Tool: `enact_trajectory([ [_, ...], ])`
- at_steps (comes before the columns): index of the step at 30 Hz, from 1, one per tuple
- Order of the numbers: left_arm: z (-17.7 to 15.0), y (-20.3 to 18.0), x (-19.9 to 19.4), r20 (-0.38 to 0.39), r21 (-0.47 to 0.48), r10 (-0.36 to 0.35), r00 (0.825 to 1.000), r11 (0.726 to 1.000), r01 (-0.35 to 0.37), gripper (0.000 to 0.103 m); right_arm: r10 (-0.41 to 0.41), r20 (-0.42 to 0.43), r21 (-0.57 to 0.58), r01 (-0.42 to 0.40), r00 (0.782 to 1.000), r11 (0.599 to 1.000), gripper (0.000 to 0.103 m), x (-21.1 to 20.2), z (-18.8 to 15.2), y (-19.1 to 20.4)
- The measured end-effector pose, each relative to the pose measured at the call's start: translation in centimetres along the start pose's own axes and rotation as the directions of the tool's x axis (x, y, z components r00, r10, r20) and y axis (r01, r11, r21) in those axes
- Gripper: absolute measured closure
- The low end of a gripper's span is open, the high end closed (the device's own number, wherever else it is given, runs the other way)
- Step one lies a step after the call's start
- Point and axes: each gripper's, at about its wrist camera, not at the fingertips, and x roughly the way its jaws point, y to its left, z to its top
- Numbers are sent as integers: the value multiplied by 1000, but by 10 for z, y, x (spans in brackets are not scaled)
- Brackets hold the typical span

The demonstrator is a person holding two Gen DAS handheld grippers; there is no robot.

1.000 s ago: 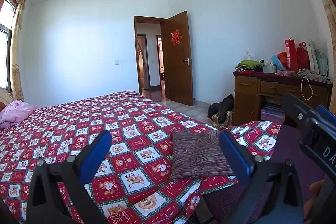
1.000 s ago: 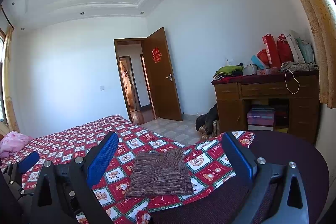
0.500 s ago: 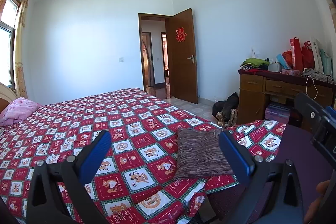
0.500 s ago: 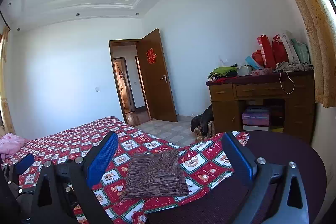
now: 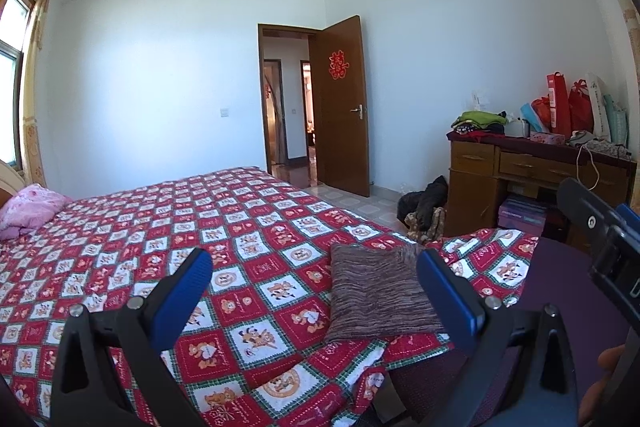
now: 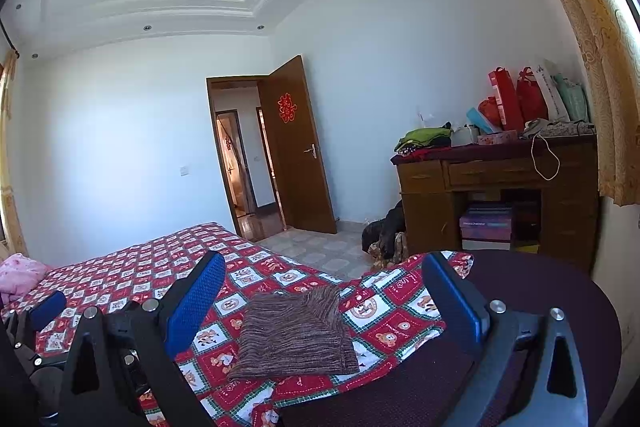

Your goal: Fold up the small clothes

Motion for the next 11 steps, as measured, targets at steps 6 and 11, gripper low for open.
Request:
enact_trajectory([
  [6, -3, 7, 8, -28, -42, -74, 997, 996, 73, 0, 4, -12, -4, -4, 1000, 1000, 4, 2, -1, 1],
  [11, -3, 6, 11, -51, -34, -59, 997, 998, 58, 0, 5, -23, -10, -5, 1000, 1000, 4, 5, -3, 3],
])
